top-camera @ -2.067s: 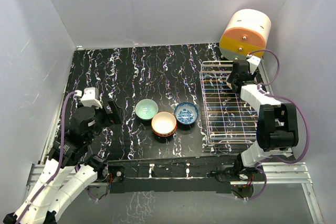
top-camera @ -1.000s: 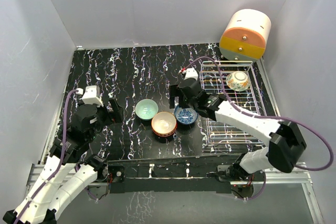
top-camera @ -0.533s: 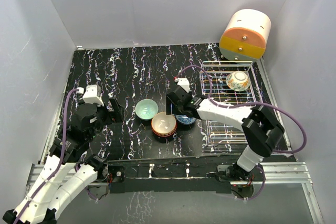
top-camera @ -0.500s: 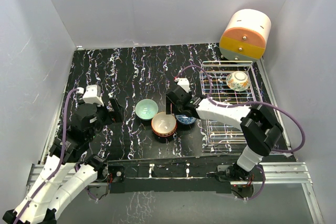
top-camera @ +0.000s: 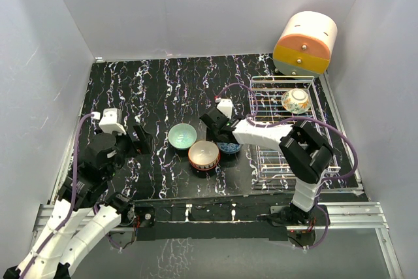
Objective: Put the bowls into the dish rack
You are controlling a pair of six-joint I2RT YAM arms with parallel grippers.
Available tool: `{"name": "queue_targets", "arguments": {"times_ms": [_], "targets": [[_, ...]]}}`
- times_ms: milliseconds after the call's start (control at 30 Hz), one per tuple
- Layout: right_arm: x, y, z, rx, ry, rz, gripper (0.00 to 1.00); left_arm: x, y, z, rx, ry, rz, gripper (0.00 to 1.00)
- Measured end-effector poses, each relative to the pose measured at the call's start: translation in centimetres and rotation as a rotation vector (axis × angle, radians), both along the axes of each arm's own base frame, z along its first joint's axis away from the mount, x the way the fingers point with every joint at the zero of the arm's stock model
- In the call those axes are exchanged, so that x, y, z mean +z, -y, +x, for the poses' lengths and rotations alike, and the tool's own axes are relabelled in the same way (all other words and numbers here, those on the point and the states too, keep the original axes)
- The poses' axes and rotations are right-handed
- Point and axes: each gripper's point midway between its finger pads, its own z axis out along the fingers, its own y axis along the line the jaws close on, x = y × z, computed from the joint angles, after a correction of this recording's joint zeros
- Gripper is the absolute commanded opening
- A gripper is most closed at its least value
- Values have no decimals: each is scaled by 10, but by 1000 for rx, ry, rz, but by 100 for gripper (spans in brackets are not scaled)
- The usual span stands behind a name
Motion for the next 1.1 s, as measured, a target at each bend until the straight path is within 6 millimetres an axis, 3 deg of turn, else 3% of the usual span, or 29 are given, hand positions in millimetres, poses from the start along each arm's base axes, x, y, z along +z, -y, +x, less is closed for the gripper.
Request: {"name": "queue_targets", "arguments": {"times_ms": [267,367,600,933,1033,1100], "targets": [[-5,10,6,-25,4,-33,27,2,-1,-1,0,7,-4,97],[-2,13,10,-21,25,-55,9,1,-1,-1,0,6,-3,97],[35,17,22,-12,121,-20,8,1,-1,-1,0,3,-2,97],[36,18,6,51,116,36,8,-2,-1,-1,2,-7,5,97],[59,5,-2,125,138,152,8,-3,-2,-1,5,-12,9,97],[88,-8,-5,179,178,252,8,-4,-2,-1,7,-17,13,97]]}}
